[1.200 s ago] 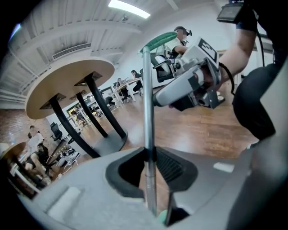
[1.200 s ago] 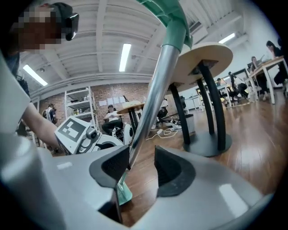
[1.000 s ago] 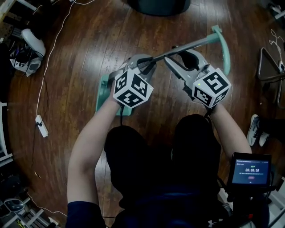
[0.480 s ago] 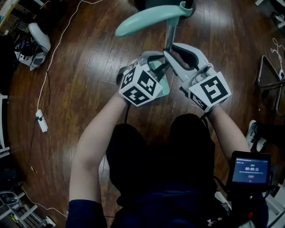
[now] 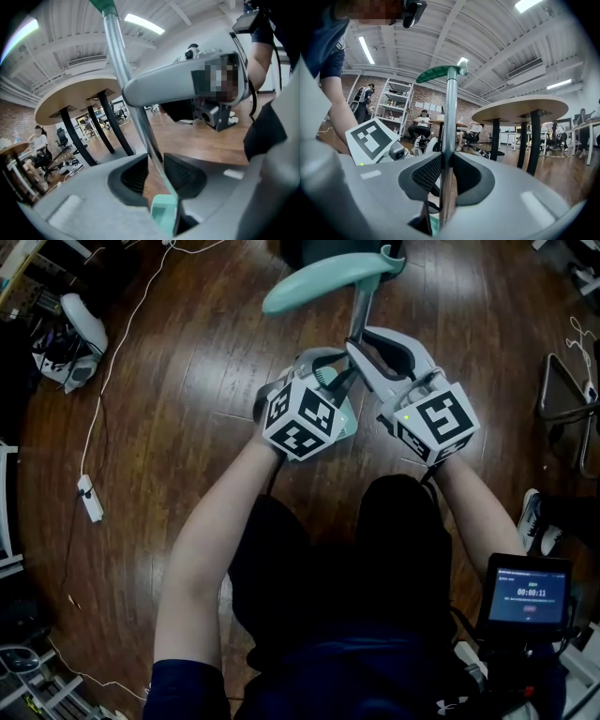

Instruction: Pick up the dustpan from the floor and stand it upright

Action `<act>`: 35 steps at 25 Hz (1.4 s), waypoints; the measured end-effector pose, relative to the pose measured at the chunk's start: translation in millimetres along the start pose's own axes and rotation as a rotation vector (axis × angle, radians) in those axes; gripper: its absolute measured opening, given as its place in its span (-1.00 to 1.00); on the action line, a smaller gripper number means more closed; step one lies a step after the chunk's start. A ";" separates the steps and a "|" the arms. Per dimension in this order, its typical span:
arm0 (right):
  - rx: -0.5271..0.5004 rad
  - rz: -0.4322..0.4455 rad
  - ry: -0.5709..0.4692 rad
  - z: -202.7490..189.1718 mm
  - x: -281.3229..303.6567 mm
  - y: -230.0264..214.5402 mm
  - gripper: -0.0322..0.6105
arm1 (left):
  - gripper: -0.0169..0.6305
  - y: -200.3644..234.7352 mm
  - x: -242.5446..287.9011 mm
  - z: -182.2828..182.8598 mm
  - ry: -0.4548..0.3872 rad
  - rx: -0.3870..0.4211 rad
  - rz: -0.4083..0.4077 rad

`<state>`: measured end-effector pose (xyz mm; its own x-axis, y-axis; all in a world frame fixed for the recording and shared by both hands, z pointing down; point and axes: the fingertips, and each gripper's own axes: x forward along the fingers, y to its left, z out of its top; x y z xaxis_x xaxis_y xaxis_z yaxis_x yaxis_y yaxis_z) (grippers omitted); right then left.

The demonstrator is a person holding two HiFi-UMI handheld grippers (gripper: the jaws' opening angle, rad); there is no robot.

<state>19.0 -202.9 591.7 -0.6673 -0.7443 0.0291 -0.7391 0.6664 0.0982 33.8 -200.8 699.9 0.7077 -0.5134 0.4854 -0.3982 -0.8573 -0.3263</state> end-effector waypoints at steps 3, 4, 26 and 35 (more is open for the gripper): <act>0.017 -0.022 0.013 -5.1 0.9 -7.7 -0.64 | -0.56 -2.9 -4.0 -5.8 0.006 -0.005 0.002; 0.022 -0.030 0.015 -6.8 0.1 -10.6 -0.64 | -0.55 -4.0 -5.6 -7.7 0.006 -0.010 0.001; 0.050 -0.109 0.082 -14.1 -29.4 -54.5 -0.62 | -0.59 80.5 -53.1 -23.1 -0.044 -0.288 0.181; 0.158 -0.080 0.199 -16.7 -59.1 -27.6 -0.07 | -0.61 78.3 -141.5 -9.9 -0.030 -0.486 0.289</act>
<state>80.4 -178.0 603.9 -0.5864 -0.7783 0.2242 -0.8043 0.5923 -0.0477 -103.3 -195.7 613.7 0.5436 -0.7344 0.4065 -0.7960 -0.6047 -0.0279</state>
